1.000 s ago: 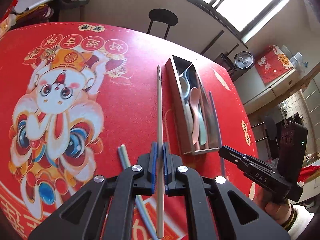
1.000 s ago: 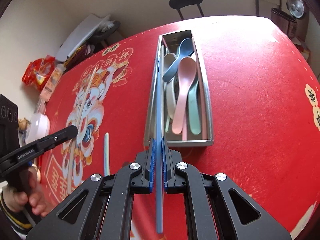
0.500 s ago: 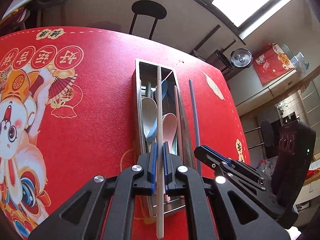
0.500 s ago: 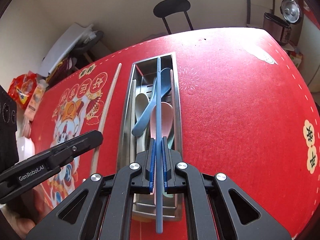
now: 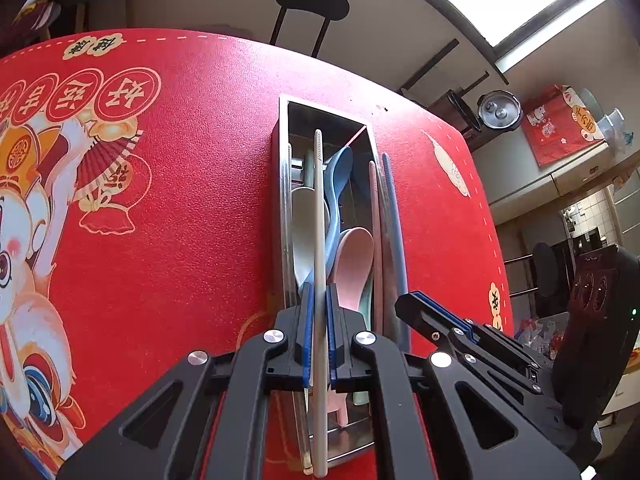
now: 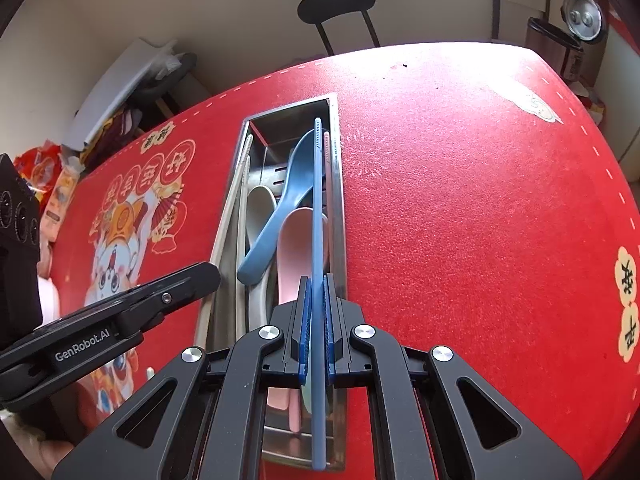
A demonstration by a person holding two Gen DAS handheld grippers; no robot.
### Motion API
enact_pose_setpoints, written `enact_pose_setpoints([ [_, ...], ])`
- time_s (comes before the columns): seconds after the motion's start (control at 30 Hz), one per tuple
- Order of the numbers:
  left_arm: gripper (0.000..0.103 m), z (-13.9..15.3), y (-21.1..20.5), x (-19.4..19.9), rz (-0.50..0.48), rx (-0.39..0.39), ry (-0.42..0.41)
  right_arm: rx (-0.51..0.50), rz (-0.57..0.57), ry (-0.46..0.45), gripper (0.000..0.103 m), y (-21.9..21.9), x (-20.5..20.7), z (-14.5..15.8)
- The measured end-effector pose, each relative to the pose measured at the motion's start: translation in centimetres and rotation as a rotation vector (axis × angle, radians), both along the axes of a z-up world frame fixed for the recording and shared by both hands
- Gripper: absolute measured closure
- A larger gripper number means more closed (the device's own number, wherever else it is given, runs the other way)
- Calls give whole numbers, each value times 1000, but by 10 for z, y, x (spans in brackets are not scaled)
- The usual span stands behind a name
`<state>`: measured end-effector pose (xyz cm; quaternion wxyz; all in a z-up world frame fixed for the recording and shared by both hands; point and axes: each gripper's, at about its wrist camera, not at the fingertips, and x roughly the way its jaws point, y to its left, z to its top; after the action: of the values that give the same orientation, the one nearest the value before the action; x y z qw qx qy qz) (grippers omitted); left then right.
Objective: Organize utensils
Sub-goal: 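Lower both chopsticks into the caddy and open both tools, then move both tools back over the last blue and green chopsticks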
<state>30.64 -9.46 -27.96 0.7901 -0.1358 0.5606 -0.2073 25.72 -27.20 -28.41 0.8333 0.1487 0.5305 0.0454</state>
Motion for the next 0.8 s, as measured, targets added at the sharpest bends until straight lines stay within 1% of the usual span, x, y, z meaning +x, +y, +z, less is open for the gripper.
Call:
enact_pose_setpoints([
  [0.1,97,-1,0,1,2,2,3,1,0,3,97,1,2,-1],
  [0.23,97,1,-4,1,3,27,-11,-39,8,1,95,5,1,1],
  [0.3,97,3,-6,1,-7,27,-17,-19,11,0,95,5,2,2],
  [0.4,97,10,-6,1,-13,31,-35,-14,2,2,95,5,1,5],
  [0.5,97,20,-1,0,-12,41,-67,-15,-11,-15,95,2,-5,14],
  [0.57,94,28,7,-2,-11,51,-88,-16,-14,-32,95,0,-11,21],
  [0.63,81,35,17,-4,-4,76,-117,-25,-17,-45,95,-1,-19,27],
  [0.67,66,39,23,-6,-2,85,-132,-29,-17,-50,95,-1,-23,30],
  [0.7,54,43,29,-9,0,98,-152,-34,-20,-53,95,-2,-29,32],
  [0.73,50,47,36,-12,-3,113,-171,-37,-23,-55,94,-1,-33,34],
  [0.8,34,53,48,-19,-16,147,-199,-42,-25,-58,89,-1,-44,37],
])
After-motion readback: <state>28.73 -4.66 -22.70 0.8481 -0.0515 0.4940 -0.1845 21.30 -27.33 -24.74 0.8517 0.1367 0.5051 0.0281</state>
